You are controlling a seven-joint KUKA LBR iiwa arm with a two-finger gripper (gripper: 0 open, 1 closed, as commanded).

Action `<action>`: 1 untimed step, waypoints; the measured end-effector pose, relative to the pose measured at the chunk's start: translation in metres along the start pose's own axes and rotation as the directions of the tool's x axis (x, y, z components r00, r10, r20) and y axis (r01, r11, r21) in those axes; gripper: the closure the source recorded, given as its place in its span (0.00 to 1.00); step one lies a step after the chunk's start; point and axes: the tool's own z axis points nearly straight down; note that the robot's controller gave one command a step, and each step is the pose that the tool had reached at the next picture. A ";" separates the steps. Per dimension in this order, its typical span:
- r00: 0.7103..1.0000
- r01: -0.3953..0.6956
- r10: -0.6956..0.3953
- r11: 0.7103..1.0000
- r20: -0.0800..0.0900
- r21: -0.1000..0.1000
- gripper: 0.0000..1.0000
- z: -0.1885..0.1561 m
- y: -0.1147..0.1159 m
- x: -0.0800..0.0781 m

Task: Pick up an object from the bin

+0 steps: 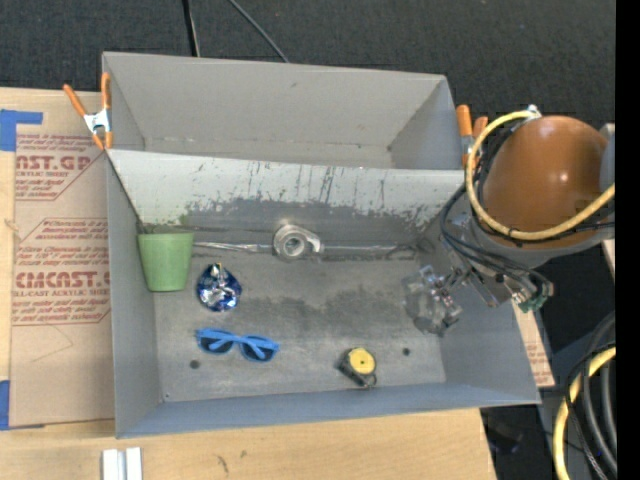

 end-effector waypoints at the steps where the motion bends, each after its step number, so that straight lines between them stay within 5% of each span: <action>1: 0.995 0.096 -0.096 0.995 -0.010 -0.008 1.00 0.090 -0.038 -0.023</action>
Offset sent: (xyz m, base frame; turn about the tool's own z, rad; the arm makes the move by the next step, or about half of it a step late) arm 0.0379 -0.0242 -0.0848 -0.0973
